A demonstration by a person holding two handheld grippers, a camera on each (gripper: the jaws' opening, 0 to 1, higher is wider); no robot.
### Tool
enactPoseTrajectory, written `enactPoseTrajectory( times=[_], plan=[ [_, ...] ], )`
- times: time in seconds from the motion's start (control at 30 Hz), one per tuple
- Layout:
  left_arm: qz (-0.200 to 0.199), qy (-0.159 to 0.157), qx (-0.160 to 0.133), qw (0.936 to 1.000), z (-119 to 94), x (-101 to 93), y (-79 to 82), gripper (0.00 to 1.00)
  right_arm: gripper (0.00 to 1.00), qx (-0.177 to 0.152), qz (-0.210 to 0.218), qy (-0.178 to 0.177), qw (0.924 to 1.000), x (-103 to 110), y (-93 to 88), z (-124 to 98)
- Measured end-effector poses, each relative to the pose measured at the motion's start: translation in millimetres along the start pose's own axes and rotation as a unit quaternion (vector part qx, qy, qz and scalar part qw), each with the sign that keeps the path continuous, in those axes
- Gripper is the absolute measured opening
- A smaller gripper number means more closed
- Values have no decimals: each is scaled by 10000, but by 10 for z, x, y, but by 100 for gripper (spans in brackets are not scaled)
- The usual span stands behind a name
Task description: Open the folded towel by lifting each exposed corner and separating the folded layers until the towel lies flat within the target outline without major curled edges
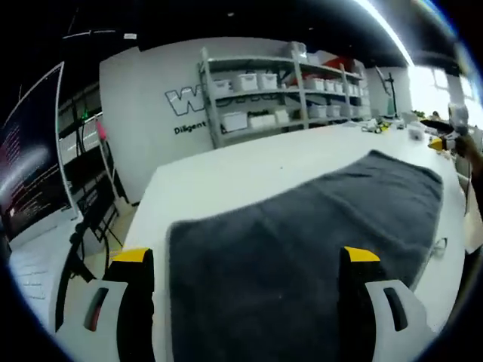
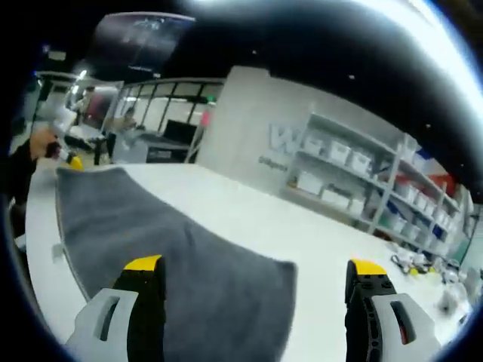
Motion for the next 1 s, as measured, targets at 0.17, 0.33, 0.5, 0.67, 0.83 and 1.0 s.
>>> enactPoseTrajectory(
  times=[0.17,0.33,0.5,0.67,0.83,1.0],
  plan=[
    [-19,123,42,9999,-12,58,38,100,99,137,-81,39,9999,-50,-21,70],
    [37,148,37,9999,0,65,121,100,100,265,21,-36,9996,-179,-5,107],
    [164,204,151,9995,52,128,235,100,99,241,107,-32,9996,-281,19,164],
    [33,78,202,9998,164,163,311,100,98,418,29,52,9991,-300,-12,249],
    [-50,129,348,9993,260,279,291,100,95,529,145,143,9984,-359,-40,326],
    [-167,-79,563,9982,368,344,274,100,94,695,109,109,9975,-491,-23,425]
  ],
)
Point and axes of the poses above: the point that each gripper's makers call its tool centre point, and the gripper's own axes: z roughly forward along the fingers, x roughly to its left, y roughly out of its top, the point moved 1 cm from there along -z, roughly backward along the fingers, and after that the axes turned 9 degrees about x, right-handed, at the moved point
